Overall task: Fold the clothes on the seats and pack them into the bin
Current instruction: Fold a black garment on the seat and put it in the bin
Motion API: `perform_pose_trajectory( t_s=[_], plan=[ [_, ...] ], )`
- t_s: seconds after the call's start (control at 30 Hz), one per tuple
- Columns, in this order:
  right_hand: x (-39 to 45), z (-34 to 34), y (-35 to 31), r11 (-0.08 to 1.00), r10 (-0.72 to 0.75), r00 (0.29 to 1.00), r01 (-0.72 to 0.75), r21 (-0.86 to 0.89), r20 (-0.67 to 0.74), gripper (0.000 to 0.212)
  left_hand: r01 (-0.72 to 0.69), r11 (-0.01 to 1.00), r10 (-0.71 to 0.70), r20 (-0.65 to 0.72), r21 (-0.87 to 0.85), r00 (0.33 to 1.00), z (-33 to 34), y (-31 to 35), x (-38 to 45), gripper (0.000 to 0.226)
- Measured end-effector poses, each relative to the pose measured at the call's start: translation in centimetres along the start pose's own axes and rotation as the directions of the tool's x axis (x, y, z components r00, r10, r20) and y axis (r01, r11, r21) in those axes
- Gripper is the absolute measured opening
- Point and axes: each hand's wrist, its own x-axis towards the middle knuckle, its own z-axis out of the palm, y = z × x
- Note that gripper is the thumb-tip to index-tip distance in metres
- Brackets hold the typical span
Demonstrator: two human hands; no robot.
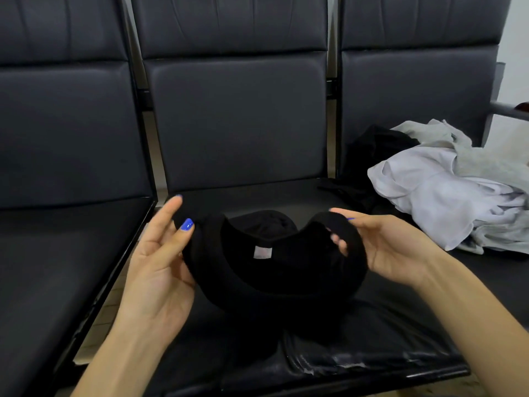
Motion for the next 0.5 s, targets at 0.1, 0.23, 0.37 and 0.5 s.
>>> perform_pose_trajectory(
  t_s=[0.1, 0.23, 0.37, 0.5],
  plan=[
    [0.30, -0.19, 0.16, 0.996, -0.020, 0.999, 0.023, 0.081, -0.044, 0.030, -0.079, 0.992, 0.078, 0.013, 0.096, 0.997, 0.24, 0.04, -0.22, 0.039],
    [-0.08, -0.30, 0.01, 0.995, -0.078, 0.997, 0.078, 0.055, 0.015, 0.038, -0.240, 0.927, 0.232, 0.061, 0.290, 0.971, 0.28, 0.05, -0.76, 0.047],
    [-0.23, 0.06, 0.17, 0.966, -0.170, 0.985, 0.175, -0.192, 0.041, 0.038, -0.305, 0.875, 0.308, 0.054, 0.375, 0.950, 0.84, -0.12, -0.97, 0.021],
    [-0.49, 0.29, 0.31, 0.939, -0.111, 0.993, 0.115, -0.325, 0.032, 0.034, -0.318, 0.864, 0.312, 0.080, 0.390, 0.947, 0.73, -0.06, -0.85, 0.017]
  ],
)
